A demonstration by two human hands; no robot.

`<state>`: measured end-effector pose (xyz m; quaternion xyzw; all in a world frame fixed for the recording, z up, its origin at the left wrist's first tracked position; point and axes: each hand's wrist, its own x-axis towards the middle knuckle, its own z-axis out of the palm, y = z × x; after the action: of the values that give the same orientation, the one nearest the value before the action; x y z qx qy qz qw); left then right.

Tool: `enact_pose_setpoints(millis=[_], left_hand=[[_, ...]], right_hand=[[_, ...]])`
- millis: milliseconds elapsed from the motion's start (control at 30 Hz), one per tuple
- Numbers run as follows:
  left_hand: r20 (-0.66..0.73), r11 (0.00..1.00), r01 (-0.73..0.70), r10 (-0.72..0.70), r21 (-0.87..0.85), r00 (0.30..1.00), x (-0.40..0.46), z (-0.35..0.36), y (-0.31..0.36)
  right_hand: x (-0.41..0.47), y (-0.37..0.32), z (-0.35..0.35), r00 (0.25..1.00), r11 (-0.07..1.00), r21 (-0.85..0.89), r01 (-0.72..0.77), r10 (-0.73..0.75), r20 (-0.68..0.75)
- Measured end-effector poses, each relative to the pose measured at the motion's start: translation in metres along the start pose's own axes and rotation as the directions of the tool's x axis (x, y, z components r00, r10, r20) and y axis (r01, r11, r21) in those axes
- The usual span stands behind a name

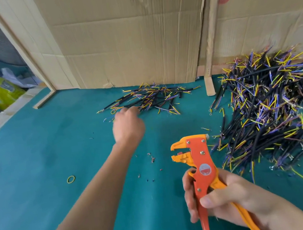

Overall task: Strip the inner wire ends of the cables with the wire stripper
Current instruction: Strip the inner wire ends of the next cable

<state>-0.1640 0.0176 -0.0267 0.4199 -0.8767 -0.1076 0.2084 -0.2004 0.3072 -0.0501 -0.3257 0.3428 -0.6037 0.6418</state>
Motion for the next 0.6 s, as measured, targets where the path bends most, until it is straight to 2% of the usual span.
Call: enact_pose_setpoints(millis=[67, 167, 267, 367, 400, 467, 533, 600], left_hand=[[0.034, 0.991, 0.007, -0.012, 0.134, 0.999, 0.005, 0.005, -0.024], [0.062, 0.989, -0.017, 0.008, 0.144, 0.998, 0.006, 0.01, -0.041], [0.008, 0.991, -0.026, 0.025, 0.133, 1.0, 0.003, 0.01, -0.041], [-0.15, 0.999, -0.005, 0.011, 0.043, 0.989, -0.008, 0.002, -0.04], [-0.223, 1.0, -0.022, 0.023, 0.009, 0.974, -0.013, -0.002, -0.039], [-0.341, 0.982, -0.074, 0.011, -0.172, 0.94, -0.027, -0.016, -0.035], [-0.405, 0.906, -0.14, -0.037, -0.399, 0.913, -0.039, -0.033, -0.027], [-0.43, 0.788, -0.189, -0.104, -0.585, 0.897, -0.046, -0.055, -0.017]], right_hand=[[0.003, 0.001, 0.0, 0.998, 0.997, 0.073, -0.011, 0.015, -0.056], [0.005, 0.004, -0.002, 0.996, 0.995, 0.104, -0.011, 0.02, -0.091], [0.006, -0.001, 0.003, 0.99, 0.995, 0.099, -0.02, 0.034, -0.136], [0.006, -0.002, 0.003, 0.989, 0.997, 0.08, -0.02, 0.031, -0.148], [0.006, -0.002, 0.004, 0.988, 0.997, 0.079, -0.021, 0.033, -0.15], [0.006, -0.003, 0.005, 0.988, 0.996, 0.085, -0.026, 0.038, -0.151], [0.006, -0.004, 0.005, 0.986, 0.994, 0.104, -0.029, 0.046, -0.159], [0.006, -0.004, 0.005, 0.985, 0.993, 0.116, -0.034, 0.053, -0.165]])
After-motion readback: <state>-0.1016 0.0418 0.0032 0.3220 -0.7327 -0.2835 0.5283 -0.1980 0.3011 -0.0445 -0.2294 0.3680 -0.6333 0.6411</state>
